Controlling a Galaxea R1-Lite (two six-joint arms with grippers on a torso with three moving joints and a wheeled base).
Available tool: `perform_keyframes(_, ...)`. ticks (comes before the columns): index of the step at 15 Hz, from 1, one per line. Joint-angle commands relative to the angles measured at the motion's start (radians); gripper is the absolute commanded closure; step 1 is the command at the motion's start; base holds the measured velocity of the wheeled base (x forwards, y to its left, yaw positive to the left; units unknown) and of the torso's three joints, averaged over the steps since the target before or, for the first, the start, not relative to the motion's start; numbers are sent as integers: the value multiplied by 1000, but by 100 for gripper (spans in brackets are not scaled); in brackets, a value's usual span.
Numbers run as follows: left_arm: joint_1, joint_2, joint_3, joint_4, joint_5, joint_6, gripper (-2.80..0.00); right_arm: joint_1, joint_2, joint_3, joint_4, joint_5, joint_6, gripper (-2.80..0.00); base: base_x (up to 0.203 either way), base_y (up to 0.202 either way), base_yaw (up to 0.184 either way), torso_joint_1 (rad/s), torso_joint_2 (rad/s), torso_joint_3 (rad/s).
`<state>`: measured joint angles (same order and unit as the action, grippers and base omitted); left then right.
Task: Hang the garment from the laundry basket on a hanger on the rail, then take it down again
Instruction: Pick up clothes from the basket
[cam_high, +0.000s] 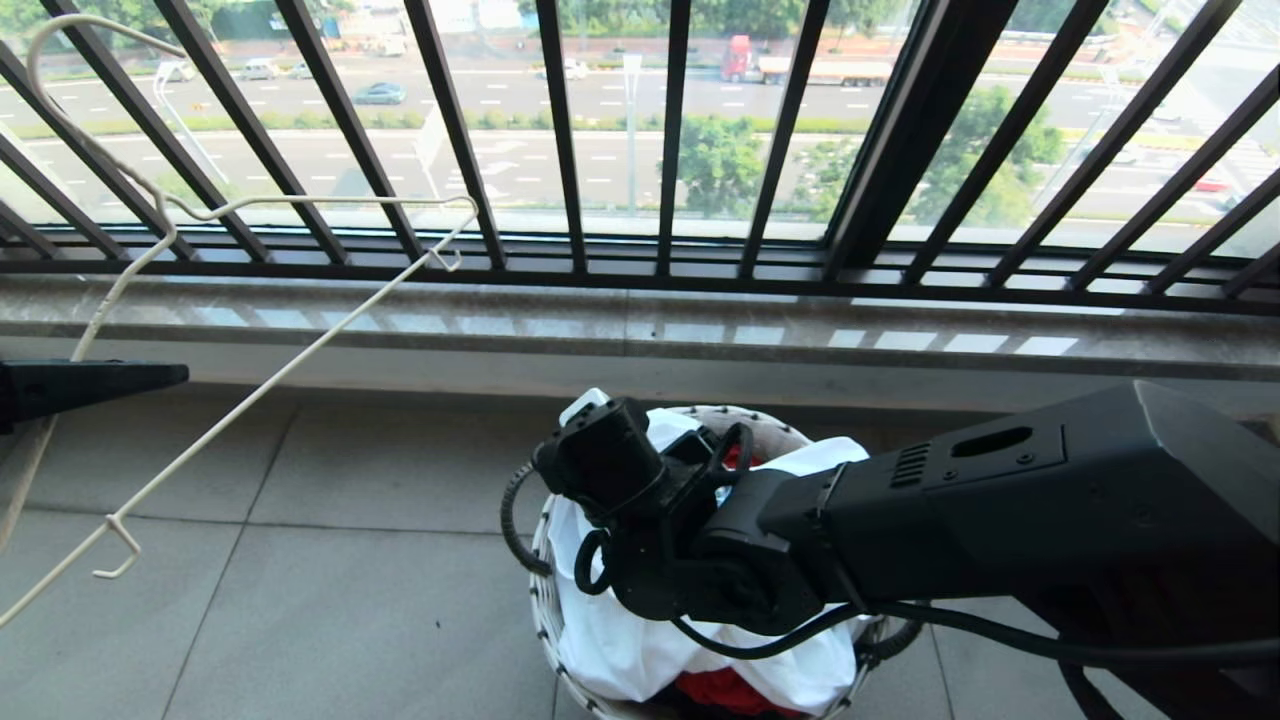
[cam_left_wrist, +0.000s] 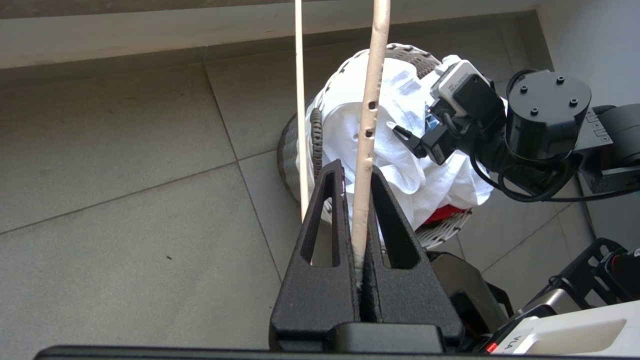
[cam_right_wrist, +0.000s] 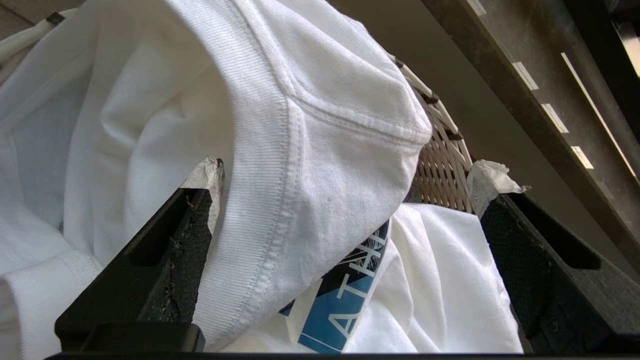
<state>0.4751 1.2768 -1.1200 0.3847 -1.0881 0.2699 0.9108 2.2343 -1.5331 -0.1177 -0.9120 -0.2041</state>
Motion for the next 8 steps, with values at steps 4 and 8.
perform_keyframes(4,0,-7,0,2,-6,2,0,-52,-75,55,-2,-8,-3,-280,0,0,0,0,0,0)
perform_keyframes(8,0,-10,2,2,-6,2,0,-75,-130,61,1,-8,-14,-280,0,0,0,0,0,0)
